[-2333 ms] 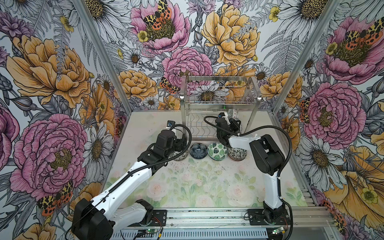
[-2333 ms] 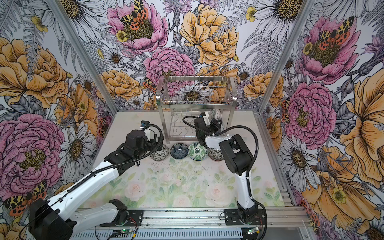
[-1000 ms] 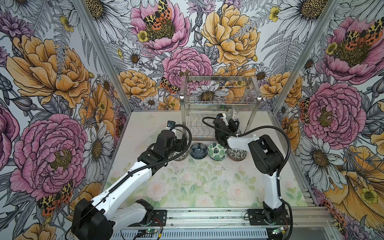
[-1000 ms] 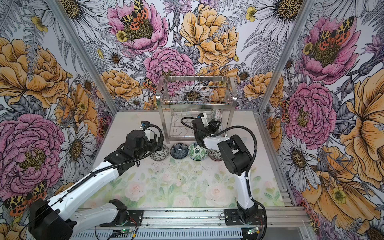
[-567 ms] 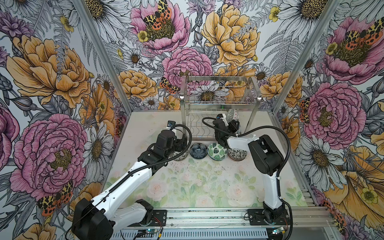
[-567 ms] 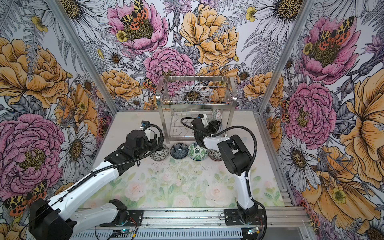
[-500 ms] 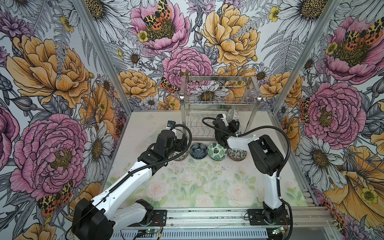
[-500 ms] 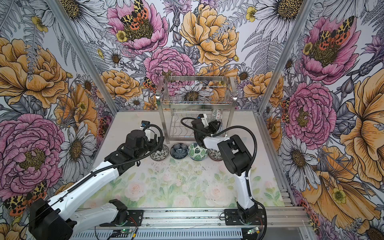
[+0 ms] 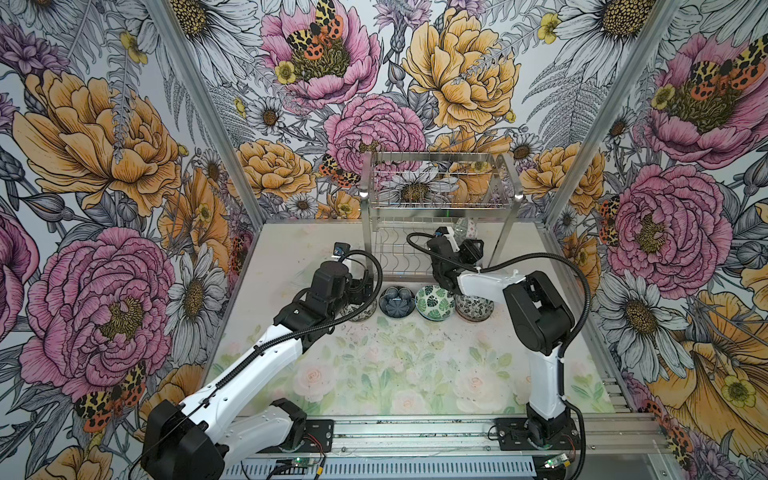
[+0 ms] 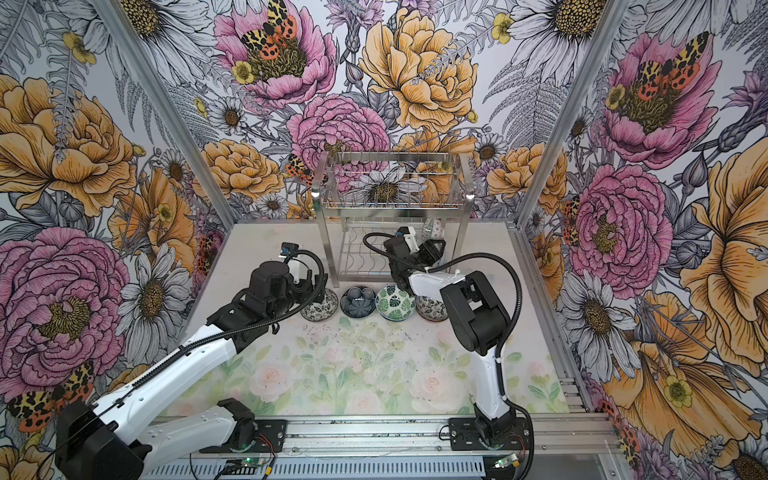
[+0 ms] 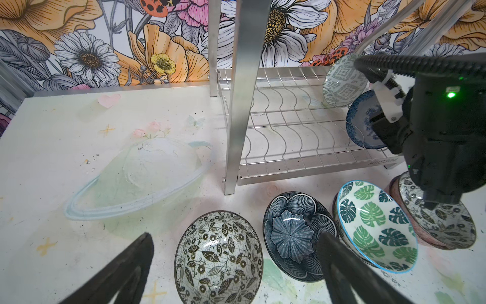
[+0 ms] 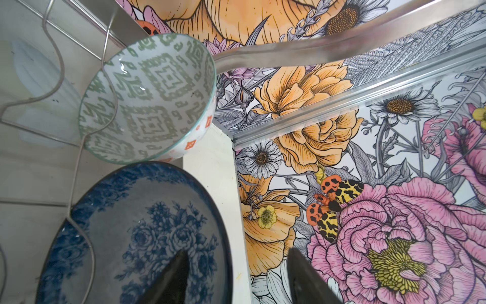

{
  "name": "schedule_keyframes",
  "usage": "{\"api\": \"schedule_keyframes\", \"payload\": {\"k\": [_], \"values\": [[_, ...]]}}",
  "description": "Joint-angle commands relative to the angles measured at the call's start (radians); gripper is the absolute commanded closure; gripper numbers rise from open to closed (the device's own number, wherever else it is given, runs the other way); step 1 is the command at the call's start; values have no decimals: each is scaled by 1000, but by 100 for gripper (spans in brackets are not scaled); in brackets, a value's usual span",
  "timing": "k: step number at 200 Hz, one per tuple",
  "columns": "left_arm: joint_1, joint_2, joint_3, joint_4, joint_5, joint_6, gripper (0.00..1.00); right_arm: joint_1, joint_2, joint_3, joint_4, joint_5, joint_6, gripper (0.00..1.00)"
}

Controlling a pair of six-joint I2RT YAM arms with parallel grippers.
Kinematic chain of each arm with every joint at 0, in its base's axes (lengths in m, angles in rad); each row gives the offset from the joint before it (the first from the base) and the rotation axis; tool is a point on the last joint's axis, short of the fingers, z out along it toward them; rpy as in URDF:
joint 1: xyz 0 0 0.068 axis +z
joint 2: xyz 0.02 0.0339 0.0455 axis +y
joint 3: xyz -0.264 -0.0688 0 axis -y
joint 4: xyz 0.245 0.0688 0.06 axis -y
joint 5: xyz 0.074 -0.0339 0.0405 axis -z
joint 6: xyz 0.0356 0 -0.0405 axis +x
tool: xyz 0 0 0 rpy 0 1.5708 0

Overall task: Load the bowls into the dish rack
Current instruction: 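Lower the blue floral bowl upright into the rack slots and open the right gripper, then withdraw the right gripper from the rack while the left reaches toward the leaf bowl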

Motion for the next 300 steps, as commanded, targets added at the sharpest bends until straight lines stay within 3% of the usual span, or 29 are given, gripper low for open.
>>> {"api": "schedule_keyframes", "payload": {"k": [1,32,43,119,183,214,239,274,300], "values": [[6,-23,-13,16,11,-16,1,10,-78,0,-65,-51,63,26],[5,-28,-12,7,5,-15,1,21,-133,-24,-95,-125,102,13],[5,-30,-10,5,5,-16,1,27,-154,-39,-100,-159,109,0],[-7,-22,9,-13,-3,-21,1,78,-324,-149,-155,-362,223,0],[-53,27,32,-9,-11,-30,1,96,-610,-302,-222,-629,383,0],[-91,80,42,20,-7,-49,1,91,-736,-368,-271,-650,455,0],[-113,137,46,62,29,-77,1,63,-813,-412,-304,-676,509,0],[-150,246,90,74,99,-95,1,-45,-880,-445,-314,-843,610,0],[-195,326,127,75,112,-100,1,-81,-880,-431,-327,-879,628,0]]}}
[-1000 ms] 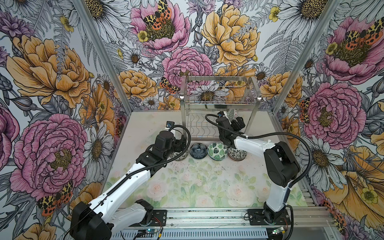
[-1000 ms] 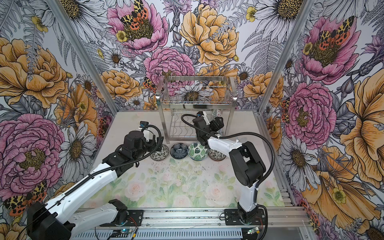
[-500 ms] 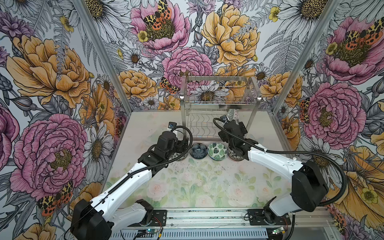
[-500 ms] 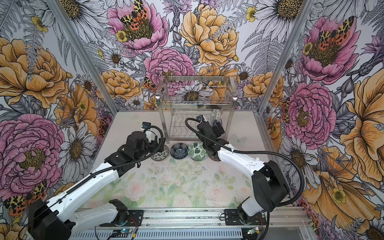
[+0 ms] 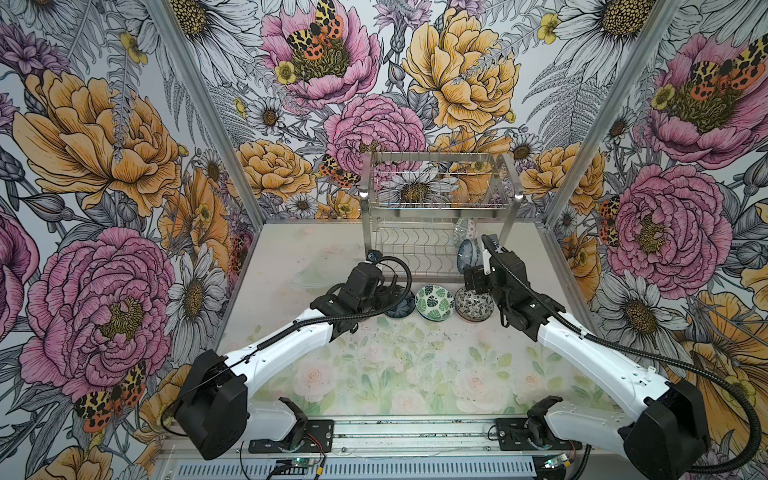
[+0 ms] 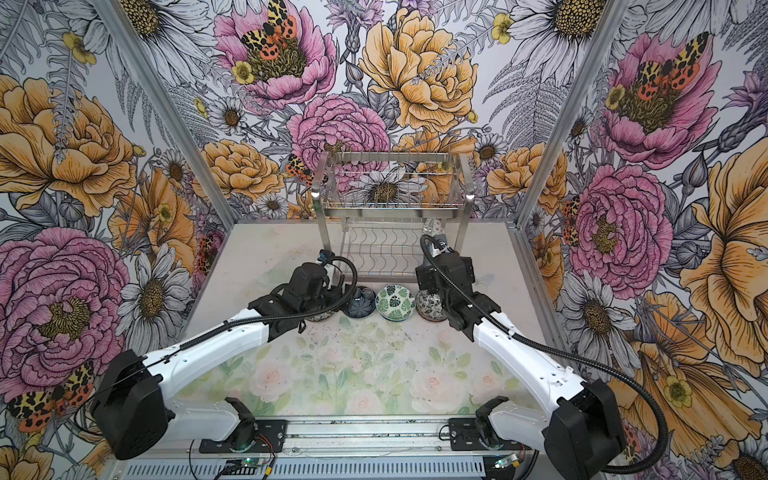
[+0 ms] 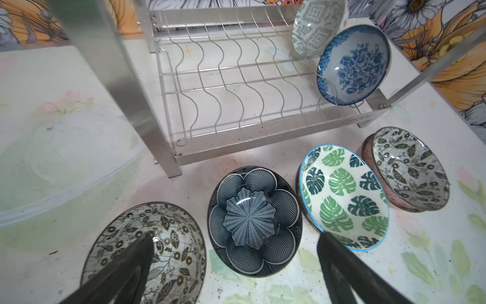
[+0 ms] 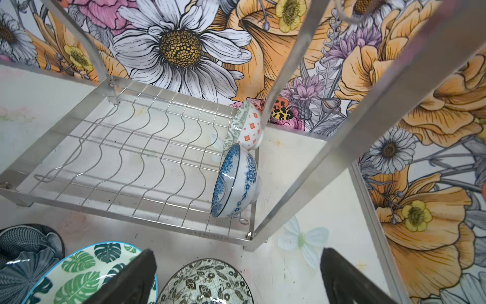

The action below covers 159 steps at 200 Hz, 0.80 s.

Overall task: Load the bowls into the dish rack
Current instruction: 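Withdraw the right gripper from the rack while the left reaches toward the leaf bowl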

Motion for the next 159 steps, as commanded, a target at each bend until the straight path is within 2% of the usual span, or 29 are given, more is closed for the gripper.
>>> {"api": "schedule_keyframes", "payload": {"k": [1,60,130,159], "values": [[-38,50,53,35,48,-22,1,-22,-15,10,-18,-88,62,0],[-90,189,118,65,101,-46,1,-43,14,95,-75,-144,57,0],[-96,279,150,88,139,-68,1,-46,23,158,-75,-197,22,1],[-100,307,159,88,146,-77,5,-46,25,155,-74,-199,20,2]]}}
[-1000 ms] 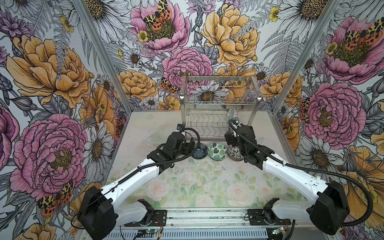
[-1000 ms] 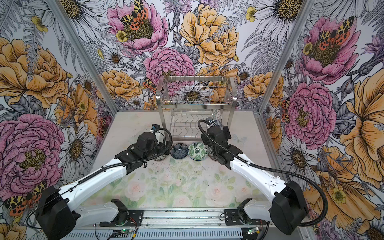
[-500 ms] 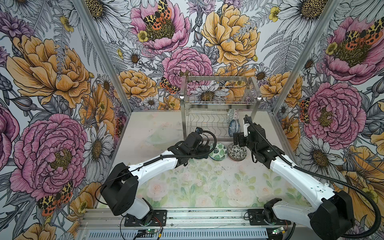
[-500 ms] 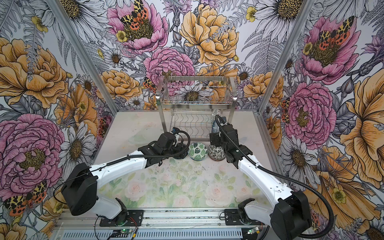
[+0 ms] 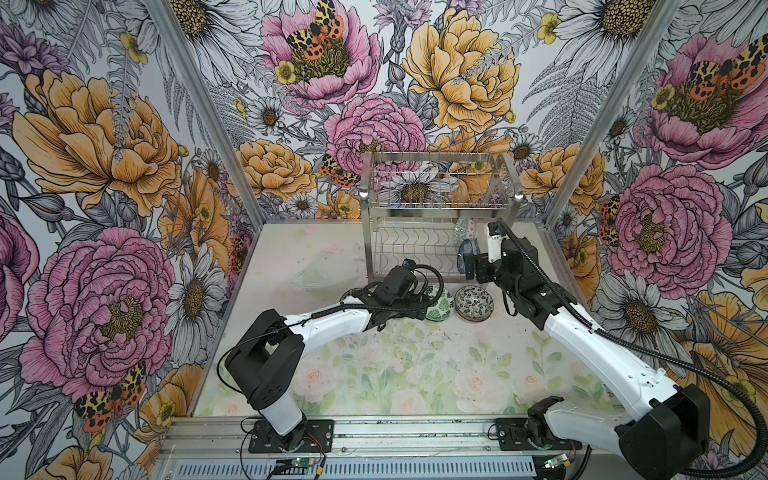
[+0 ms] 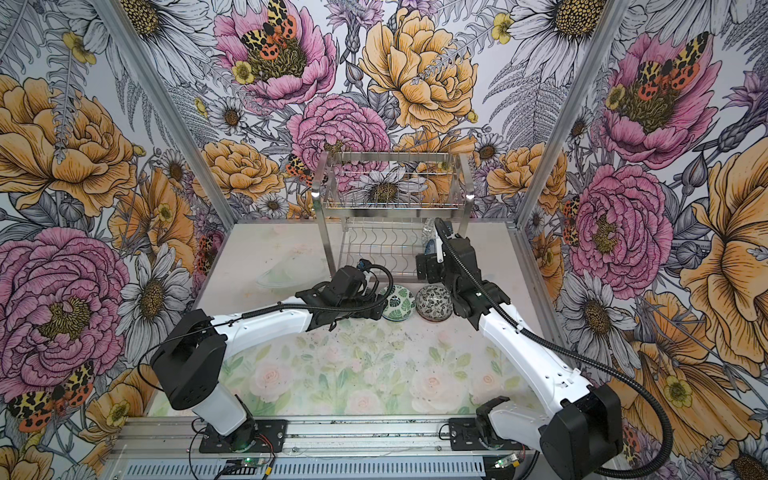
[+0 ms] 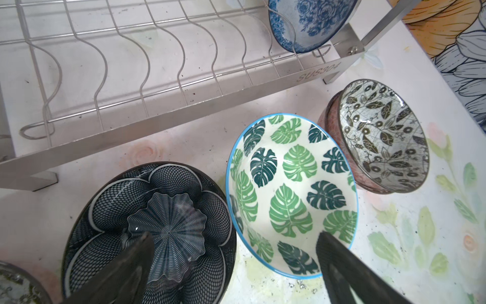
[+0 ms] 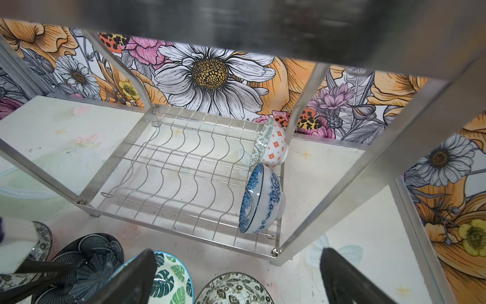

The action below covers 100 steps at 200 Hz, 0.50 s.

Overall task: Load the bowls into the dish rack
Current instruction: 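Withdraw the right gripper from the rack while the left reaches toward the leaf bowl, then lower the left gripper onto the green monstera-leaf bowl rim and close it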

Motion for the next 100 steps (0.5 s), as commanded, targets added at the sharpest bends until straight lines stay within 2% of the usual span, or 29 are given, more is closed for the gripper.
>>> {"api": "schedule_keyframes", "payload": {"k": [1,32,100], "values": [[-9,20,36,29,31,-23,5,-3,6,26,-1,-17,-11,2],[-5,45,49,18,28,-26,13,-3,7,22,0,-18,-13,2],[-6,118,116,-38,5,-35,41,-3,5,19,0,-11,-18,3]]}}
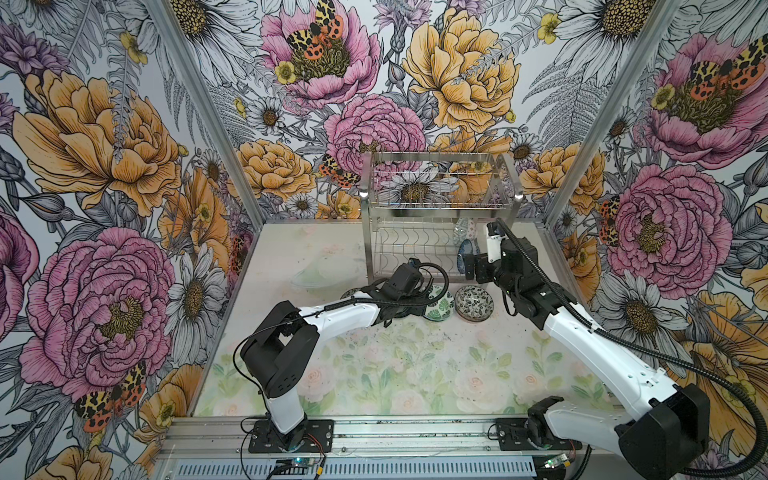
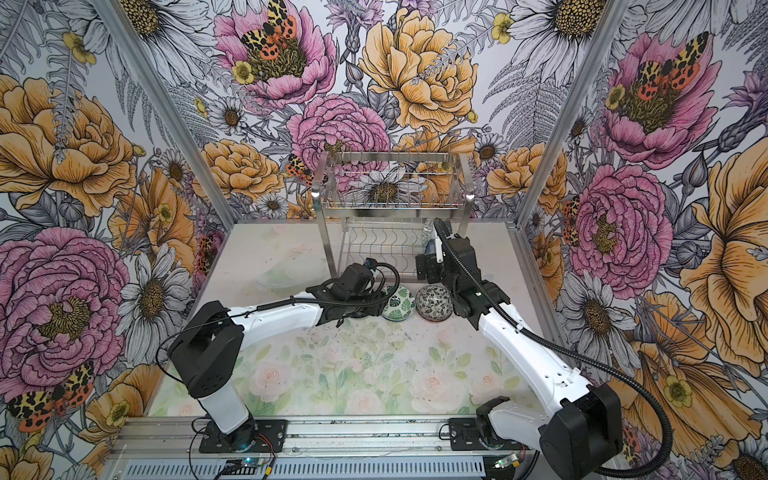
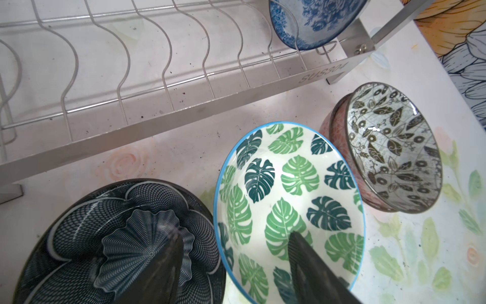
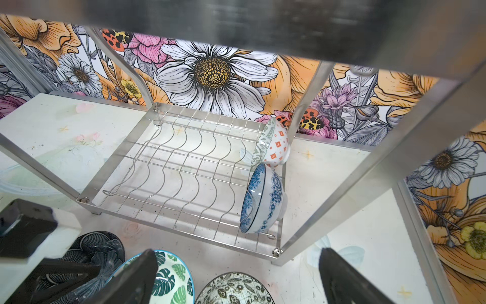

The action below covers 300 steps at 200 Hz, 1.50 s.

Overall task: Load the bowls into the dish rack
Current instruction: 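Lower the left gripper onto the green monstera-leaf bowl rim and close it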

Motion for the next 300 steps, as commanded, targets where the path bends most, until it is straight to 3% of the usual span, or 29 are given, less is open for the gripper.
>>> {"api": "schedule_keyframes", "payload": {"k": [1,50,204,300], "values": [[-5,16,36,-24,-7,-8,42,-3,3,19,0,-8,-11,3],[-4,42,62,-65,-38,-7,56,-2,3,16,0,-8,-13,3],[-4,111,99,-86,-43,-7,72,-4,9,16,1,-5,-17,3],[-3,115,127,-112,-57,1,88,-5,13,22,0,-6,-20,3]]}}
